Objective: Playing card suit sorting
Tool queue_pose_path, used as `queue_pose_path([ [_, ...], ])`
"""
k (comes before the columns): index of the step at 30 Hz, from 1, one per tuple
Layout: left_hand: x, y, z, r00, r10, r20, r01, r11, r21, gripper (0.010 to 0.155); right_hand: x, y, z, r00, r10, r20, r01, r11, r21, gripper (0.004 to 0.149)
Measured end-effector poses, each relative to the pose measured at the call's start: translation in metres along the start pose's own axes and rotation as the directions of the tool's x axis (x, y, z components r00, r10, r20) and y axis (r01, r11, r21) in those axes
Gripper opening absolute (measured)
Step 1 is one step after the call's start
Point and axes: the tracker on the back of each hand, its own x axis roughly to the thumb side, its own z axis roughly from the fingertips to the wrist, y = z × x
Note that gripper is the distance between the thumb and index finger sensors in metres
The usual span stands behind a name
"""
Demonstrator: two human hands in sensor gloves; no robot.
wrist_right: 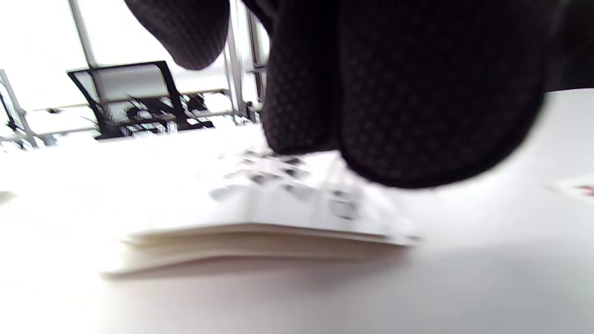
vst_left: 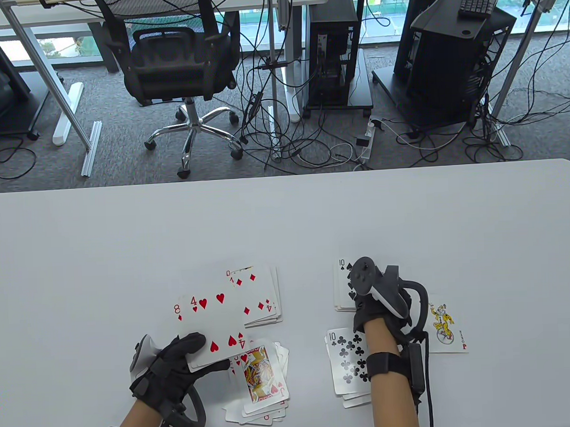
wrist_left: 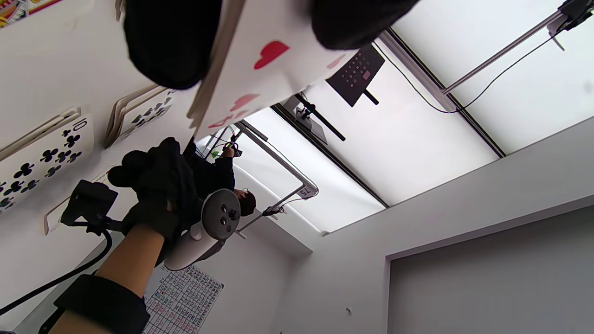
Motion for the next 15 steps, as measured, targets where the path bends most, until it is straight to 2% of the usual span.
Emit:
queue_pose_path([
  [3,0.000,-0.001,0.000,1.000,0.000,-0.003,0.000,1.000,0.000,0.052,0.027,0.001,0.013,0.967,-0.210,0.144,0.209,0.978,0.016,0.056],
  [5,0.000,0.000,0.000,1.000,-0.002,-0.002,0.002,1.000,-0.001,0.052,0.048,0.007,0.024,0.897,-0.380,0.225,0.368,0.925,0.094,0.054],
  [7,0.000,0.000,0.000,1.000,-0.003,0.001,0.003,1.000,0.000,0.052,0.072,0.016,0.040,0.796,-0.541,0.272,0.503,0.841,0.200,0.055],
  [10,0.000,0.000,0.000,1.000,-0.005,0.002,0.005,1.000,0.001,0.052,0.096,0.026,0.058,0.696,-0.654,0.298,0.583,0.756,0.297,0.058],
  [12,0.000,0.000,0.000,1.000,-0.006,0.003,0.006,1.000,-0.001,0.052,0.112,0.031,0.072,0.620,-0.712,0.329,0.623,0.702,0.345,0.065],
  [15,0.000,0.000,0.000,1.000,-0.010,0.004,0.010,1.000,-0.009,0.052,0.126,0.033,0.088,0.560,-0.732,0.388,0.644,0.679,0.352,0.077],
])
